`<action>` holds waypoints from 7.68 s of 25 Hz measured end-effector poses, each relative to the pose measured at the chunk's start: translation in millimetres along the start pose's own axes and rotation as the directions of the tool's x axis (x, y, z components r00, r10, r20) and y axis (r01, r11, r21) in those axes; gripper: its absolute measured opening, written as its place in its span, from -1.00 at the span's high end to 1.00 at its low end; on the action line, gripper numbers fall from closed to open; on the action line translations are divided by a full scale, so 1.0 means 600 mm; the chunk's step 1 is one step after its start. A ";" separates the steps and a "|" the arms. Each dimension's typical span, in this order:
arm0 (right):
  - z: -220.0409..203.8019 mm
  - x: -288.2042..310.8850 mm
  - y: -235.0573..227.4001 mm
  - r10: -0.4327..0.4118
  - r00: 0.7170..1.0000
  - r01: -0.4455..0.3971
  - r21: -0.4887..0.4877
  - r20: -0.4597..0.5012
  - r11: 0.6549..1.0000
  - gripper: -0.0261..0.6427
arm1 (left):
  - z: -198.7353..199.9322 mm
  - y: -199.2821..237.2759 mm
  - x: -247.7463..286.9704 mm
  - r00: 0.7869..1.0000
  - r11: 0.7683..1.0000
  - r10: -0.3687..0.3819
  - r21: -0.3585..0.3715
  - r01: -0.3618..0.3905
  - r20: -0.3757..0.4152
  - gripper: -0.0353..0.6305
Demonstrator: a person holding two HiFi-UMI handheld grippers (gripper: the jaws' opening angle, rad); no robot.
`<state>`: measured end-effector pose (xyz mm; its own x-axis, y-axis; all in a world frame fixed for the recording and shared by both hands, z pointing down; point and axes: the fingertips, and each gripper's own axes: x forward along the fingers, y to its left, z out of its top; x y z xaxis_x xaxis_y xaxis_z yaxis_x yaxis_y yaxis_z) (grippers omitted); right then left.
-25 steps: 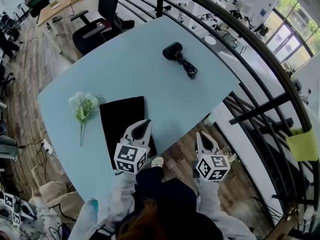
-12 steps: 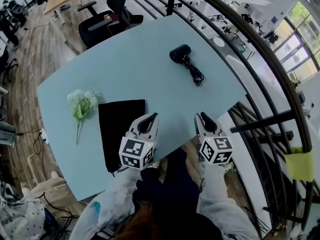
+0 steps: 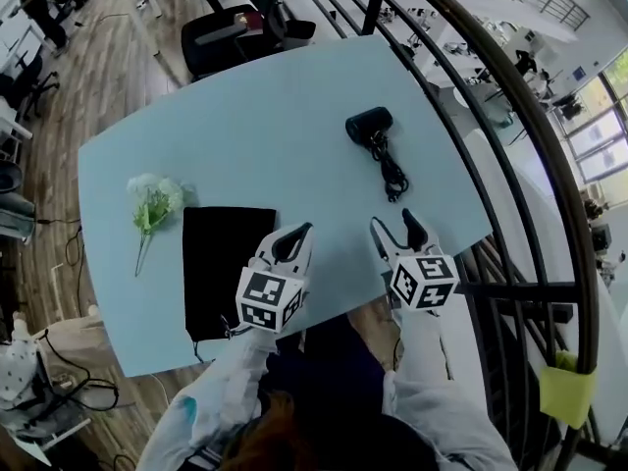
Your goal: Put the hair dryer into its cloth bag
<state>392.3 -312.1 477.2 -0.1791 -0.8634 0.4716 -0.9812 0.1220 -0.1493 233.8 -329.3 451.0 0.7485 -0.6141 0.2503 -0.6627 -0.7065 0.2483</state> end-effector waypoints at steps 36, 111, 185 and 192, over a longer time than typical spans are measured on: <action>-0.058 0.376 -0.194 -0.006 0.883 -0.070 -0.144 -0.468 0.987 -0.34 | -0.055 0.138 0.188 0.950 0.949 0.296 -0.087 -0.304 -0.096 0.85; -0.157 -0.156 0.111 -0.133 0.978 0.126 -0.053 -0.160 0.991 0.33 | -0.047 -0.057 -0.217 0.999 1.000 -0.016 -0.011 0.016 0.049 0.85; -0.369 -0.193 0.493 0.386 0.840 -0.406 0.030 -0.380 0.913 0.33 | -0.122 -0.029 -0.382 0.970 0.931 -0.212 0.277 0.236 -0.115 0.80; -0.366 -0.176 0.494 0.390 0.845 -0.385 0.090 -0.367 0.919 0.33 | -0.128 -0.066 -0.399 0.963 0.930 -0.249 0.253 0.267 -0.101 0.80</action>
<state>104.4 -77.4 574.1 -0.5599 -0.5020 0.6592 -0.8261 0.3999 -0.3970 78.8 -127.4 453.1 0.8834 -0.3800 0.2741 -0.4103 -0.9099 0.0609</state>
